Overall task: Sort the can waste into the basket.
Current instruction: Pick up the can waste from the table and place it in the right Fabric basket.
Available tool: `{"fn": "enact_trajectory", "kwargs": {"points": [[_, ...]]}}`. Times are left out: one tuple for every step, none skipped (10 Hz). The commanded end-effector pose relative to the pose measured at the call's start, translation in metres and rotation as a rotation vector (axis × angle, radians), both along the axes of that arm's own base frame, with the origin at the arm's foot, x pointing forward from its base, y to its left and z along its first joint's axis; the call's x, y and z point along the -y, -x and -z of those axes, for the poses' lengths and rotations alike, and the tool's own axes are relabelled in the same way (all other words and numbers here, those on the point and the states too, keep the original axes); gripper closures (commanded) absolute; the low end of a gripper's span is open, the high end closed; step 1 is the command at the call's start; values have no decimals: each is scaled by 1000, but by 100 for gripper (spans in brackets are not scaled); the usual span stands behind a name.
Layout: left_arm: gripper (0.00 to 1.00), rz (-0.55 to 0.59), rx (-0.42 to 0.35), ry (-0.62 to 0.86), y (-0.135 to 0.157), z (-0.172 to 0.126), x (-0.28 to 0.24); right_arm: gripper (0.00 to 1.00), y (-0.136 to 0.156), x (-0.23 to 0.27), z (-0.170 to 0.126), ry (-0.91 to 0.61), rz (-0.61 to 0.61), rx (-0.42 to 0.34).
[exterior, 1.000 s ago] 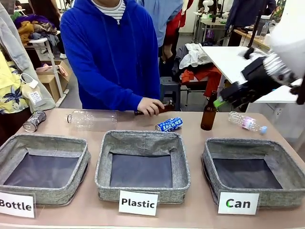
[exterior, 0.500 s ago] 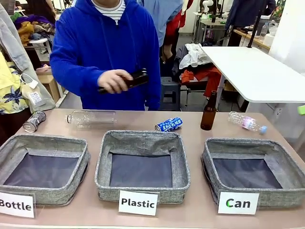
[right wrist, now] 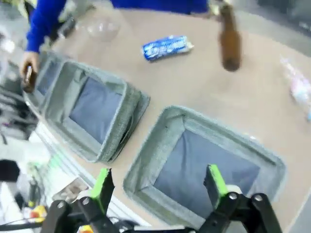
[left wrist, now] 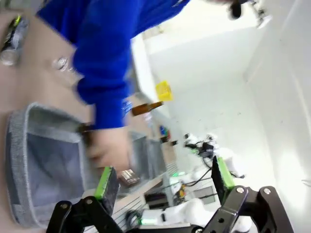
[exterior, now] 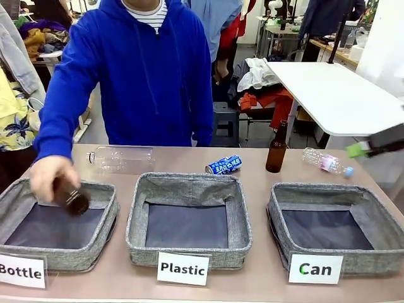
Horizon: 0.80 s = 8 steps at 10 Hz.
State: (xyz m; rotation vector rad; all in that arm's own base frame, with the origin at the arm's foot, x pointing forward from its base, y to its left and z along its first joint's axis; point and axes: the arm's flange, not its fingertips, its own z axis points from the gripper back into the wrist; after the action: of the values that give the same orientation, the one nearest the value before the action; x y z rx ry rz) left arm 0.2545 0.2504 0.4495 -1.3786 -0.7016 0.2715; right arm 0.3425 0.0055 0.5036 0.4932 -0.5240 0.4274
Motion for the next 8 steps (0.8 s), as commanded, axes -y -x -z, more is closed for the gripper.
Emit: {"fn": "enact_trajectory", "kwargs": {"points": [[0, -53, 69, 117, 35, -55, -41, 0, -37, -66, -7, 156, -77, 107], [0, -62, 83, 137, 62, -72, -65, 0, -51, -112, -5, 237, -189, 175], [0, -31, 102, 133, 84, -82, -83, 0, -62, -150, 4, 302, -305, 256], [0, 43, 94, 129, 98, -89, -97, 0, -73, -182, 15, 337, -478, 401], [0, 99, 125, 133, 113, -91, -109, 0, -79, -207, 21, 366, -611, 467], [0, 103, 166, 164, 125, -92, -123, 0, -80, -226, 24, 394, -710, 472], [0, 84, 194, 210, 132, -92, -131, 0, -83, -238, 26, 415, -674, 404], [0, 84, 202, 201, 128, -92, -131, 0, -62, -235, 20, 413, -625, 398]]}}
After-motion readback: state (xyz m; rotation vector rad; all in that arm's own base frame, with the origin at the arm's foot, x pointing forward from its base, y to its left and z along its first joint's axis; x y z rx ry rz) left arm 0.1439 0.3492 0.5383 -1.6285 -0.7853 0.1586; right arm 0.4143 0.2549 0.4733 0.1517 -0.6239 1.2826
